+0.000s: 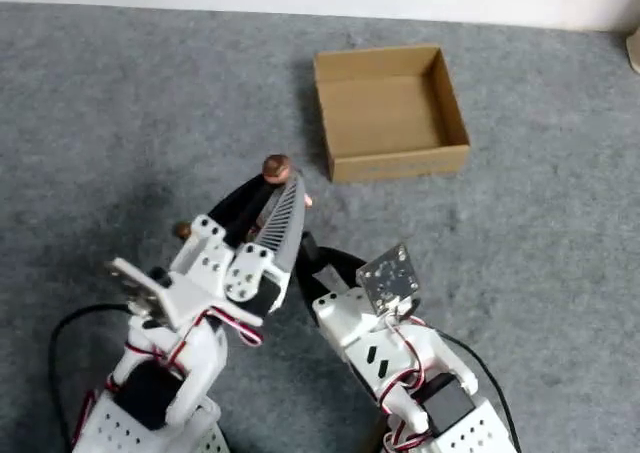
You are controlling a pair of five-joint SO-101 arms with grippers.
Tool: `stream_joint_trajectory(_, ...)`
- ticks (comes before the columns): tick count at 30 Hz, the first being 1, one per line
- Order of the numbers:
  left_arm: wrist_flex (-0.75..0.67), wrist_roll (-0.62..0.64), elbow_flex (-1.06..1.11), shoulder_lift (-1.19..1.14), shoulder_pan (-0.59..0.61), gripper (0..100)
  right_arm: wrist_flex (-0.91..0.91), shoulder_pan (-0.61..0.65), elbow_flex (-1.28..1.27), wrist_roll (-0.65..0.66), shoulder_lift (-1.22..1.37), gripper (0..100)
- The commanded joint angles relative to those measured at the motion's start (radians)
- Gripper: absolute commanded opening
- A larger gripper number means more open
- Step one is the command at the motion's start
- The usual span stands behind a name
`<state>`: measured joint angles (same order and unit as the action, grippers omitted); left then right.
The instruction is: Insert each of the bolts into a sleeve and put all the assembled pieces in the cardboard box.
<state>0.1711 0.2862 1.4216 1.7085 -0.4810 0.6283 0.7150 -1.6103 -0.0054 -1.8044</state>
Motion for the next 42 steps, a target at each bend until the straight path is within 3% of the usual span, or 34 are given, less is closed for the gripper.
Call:
stream_joint_trajectory(1,0.091,0.146,-0.008,0.044,-0.021,1,-0.036,-0.054,0.010,0.012,-0.007,0.5)
stream_joint_trajectory(10,0.110,0.166,0.027,0.044,-0.021,1,-0.031,-0.042,0.010,0.012,-0.035,0.5)
stream_joint_trajectory(17,0.110,0.166,0.096,0.044,-0.018,1,0.094,0.001,0.105,0.012,-0.036,0.5)
stream_joint_trajectory(30,0.114,0.164,0.097,0.044,-0.012,1,0.094,-0.001,0.125,0.014,-0.036,0.5)
stream_joint_trajectory(37,0.295,0.218,0.051,0.044,-0.005,1,0.088,-0.001,0.125,0.091,-0.036,0.5)
stream_joint_trajectory(42,0.321,0.245,0.030,0.044,-0.015,1,0.039,-0.001,0.119,0.098,-0.036,0.5)
